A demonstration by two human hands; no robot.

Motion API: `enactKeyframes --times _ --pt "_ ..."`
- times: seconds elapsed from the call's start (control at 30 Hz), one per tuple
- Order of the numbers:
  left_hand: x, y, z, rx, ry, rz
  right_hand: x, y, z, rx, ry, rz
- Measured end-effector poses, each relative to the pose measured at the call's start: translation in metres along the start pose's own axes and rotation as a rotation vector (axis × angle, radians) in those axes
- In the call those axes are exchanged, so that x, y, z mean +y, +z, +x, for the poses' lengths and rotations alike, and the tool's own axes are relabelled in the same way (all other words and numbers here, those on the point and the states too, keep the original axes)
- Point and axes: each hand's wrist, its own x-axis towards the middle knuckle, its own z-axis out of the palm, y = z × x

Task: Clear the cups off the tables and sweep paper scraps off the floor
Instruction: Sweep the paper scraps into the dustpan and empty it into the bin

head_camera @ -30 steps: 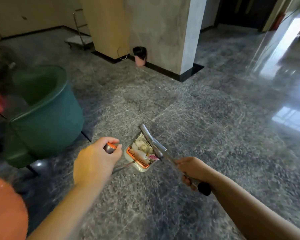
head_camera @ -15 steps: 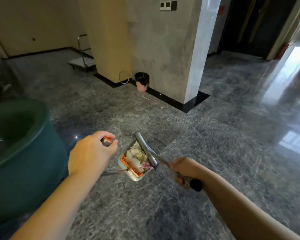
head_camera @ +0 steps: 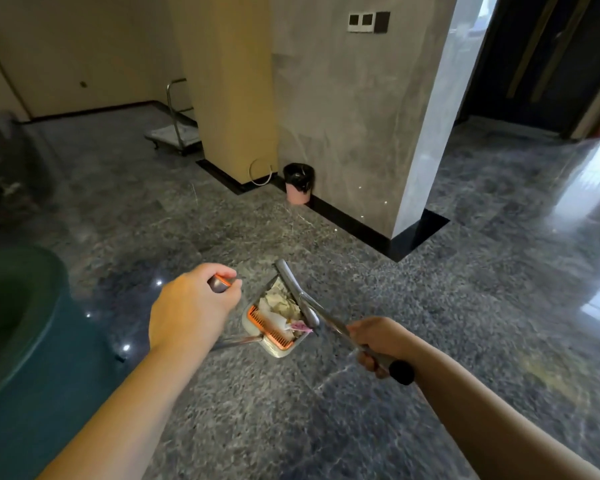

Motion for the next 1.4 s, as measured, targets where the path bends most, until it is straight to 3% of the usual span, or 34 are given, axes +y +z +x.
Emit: enactKeyframes --times 0.37,0.73,1.13,1.4 --pt "0.015 0.084 0.214 -0.009 0.076 0.021 -0.138 -0.03 0.157 0.08 -0.038 -0.012" --pt "0.049 0.213 0.403 0.0 0.077 0.038 -0.265 -0.109 0.333 0.041 -0.061 -0.145" --pt "0.071 0.311 0.598 0.023 0.016 0.025 -0.411 -0.165 0.504 -0.004 -0.033 -0.216" --pt "0.075 0.385 0.781 0.015 0.055 0.046 -0.523 -0.194 0.653 -0.016 -0.048 -0.193"
